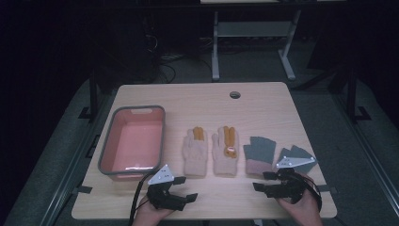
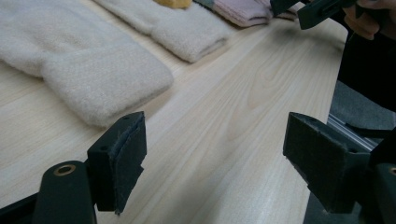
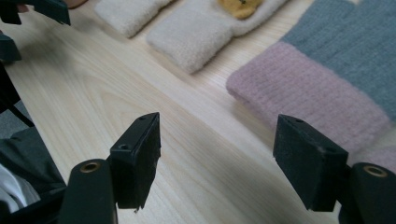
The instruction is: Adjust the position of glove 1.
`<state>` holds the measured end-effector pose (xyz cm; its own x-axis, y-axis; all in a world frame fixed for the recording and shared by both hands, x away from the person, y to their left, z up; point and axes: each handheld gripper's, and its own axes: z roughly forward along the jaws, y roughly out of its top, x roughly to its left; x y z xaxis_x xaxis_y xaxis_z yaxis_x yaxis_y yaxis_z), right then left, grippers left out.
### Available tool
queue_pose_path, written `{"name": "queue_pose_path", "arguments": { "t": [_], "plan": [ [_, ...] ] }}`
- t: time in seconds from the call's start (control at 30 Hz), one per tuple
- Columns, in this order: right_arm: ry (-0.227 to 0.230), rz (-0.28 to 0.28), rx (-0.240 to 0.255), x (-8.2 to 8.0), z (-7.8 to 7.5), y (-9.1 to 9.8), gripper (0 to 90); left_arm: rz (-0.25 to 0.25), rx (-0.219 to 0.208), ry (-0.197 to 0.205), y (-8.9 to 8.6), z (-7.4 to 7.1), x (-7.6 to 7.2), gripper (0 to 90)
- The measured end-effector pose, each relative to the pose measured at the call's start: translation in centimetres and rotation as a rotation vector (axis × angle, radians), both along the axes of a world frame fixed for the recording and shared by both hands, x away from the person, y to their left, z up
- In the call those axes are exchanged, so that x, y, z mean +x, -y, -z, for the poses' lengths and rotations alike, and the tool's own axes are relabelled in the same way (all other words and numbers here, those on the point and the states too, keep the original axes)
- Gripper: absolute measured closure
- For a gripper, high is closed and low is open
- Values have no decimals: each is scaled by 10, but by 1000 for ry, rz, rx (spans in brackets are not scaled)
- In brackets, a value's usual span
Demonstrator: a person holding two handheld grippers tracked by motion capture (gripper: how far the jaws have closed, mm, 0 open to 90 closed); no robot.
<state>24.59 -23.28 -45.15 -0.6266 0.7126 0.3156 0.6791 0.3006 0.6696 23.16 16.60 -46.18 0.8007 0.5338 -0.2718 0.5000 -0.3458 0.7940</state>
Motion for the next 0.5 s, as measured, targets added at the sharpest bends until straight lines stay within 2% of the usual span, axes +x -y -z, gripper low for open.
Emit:
{"name": "queue_pose_path", "arguments": {
  "t": [0.5],
  "plan": [
    [13, -52, -17, 3, -2, -15, 312, 7, 9, -11, 1, 2, -7, 216]
  ]
}}
